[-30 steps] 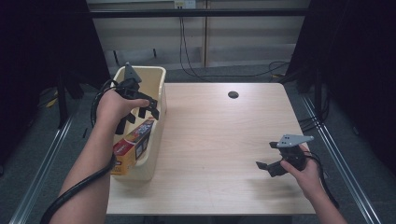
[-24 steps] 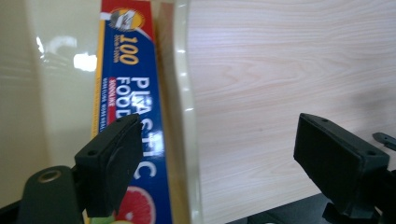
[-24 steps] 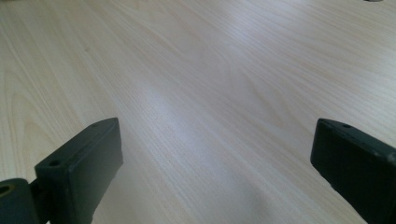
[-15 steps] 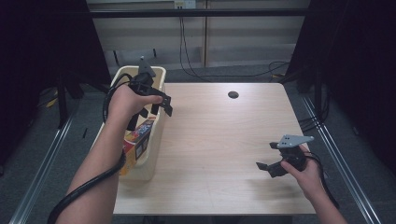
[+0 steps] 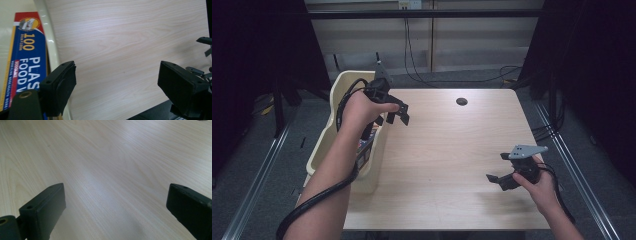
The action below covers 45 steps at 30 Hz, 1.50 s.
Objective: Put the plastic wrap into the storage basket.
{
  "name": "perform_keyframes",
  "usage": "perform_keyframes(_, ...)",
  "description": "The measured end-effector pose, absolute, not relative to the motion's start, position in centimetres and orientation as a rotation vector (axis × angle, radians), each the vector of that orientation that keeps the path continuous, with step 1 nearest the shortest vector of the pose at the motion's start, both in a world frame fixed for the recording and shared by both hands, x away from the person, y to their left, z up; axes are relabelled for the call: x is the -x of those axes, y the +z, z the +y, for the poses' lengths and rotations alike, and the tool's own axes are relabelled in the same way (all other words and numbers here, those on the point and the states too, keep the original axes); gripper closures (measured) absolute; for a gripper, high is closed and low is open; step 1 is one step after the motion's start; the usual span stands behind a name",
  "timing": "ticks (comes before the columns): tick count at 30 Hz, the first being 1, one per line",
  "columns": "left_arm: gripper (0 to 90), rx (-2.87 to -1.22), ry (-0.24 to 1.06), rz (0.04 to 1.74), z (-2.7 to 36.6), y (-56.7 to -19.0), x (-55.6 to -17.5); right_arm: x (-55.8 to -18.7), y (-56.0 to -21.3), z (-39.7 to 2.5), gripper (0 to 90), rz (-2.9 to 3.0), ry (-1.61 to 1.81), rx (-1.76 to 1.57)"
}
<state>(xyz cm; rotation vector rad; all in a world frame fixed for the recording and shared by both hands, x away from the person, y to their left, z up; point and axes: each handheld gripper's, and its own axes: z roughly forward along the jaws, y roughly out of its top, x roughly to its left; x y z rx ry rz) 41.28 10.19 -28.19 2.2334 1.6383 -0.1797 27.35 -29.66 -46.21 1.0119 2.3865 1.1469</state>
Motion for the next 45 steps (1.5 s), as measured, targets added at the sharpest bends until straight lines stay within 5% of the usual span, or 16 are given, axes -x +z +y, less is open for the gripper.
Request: perform_keyframes(45, 14.0, -2.289, -0.280, 1.495, 4.0, -35.0, -41.5, -27.3, -46.4, -29.8, 2.5, 2.389, 1.147, -1.011)
